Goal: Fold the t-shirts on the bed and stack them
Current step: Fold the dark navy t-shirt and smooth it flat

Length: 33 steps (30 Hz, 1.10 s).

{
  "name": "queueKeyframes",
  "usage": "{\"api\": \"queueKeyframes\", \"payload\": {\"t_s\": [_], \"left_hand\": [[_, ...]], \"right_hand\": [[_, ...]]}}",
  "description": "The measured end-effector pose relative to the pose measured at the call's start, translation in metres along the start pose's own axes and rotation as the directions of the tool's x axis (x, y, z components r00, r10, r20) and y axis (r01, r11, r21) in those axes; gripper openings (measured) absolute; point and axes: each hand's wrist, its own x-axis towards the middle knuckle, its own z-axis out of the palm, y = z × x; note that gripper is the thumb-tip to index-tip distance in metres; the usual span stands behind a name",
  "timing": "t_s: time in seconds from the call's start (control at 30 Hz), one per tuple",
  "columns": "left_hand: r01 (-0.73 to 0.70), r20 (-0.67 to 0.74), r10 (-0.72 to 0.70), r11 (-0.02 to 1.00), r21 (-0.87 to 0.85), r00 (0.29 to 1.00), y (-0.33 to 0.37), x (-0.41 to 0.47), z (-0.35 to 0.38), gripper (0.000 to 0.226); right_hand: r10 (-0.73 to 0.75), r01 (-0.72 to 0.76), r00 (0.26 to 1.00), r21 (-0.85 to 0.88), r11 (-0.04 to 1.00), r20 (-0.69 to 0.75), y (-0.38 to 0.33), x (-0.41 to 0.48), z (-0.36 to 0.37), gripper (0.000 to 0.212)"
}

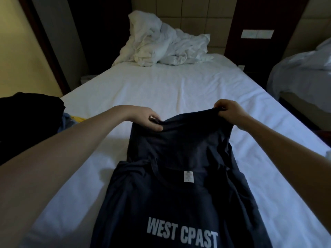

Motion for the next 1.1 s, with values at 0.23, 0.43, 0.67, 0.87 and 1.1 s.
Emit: {"api": "queueKeyframes", "payload": {"t_s": [0.23, 0.43, 0.67, 0.87, 1.1], "left_hand": [[0.330, -0.026, -0.410, 0.693, 0.641, 0.912, -0.020, -0.021, -0.020, 0.028], [0.333, -0.228, -0.252, 0.815, 0.474, 0.941, -0.063, -0.032, -0.021, 0.029], [-0.155, -0.386, -0.238, 0.641, -0.752, 0.891, -0.075, -0.037, -0.007, 0.028], [0.085, -0.271, -0.160, 0.959, -0.269, 0.949, -0.081, -0.046, -0.012, 0.040], [0.346, -0.372, -0.101, 0.640, 0.686, 0.923, -0.101, -0.048, -0.017, 0.038]], "right_hand": [[-0.043, 0.061, 0.996, -0.238, 0.969, 0.080, 0.002, 0.001, -0.022, 0.022], [0.001, -0.009, 1.000, -0.356, 0.934, -0.021, 0.012, 0.006, -0.018, 0.012], [0.289, -0.288, 0.957, 0.029, 0.957, -0.024, 0.016, 0.006, -0.012, 0.014], [0.283, -0.282, 0.959, 0.106, 0.954, 0.004, 0.023, 0.010, -0.012, 0.019], [0.253, -0.251, 0.967, 0.089, 0.964, -0.021, 0.023, 0.015, -0.009, 0.017]]}}
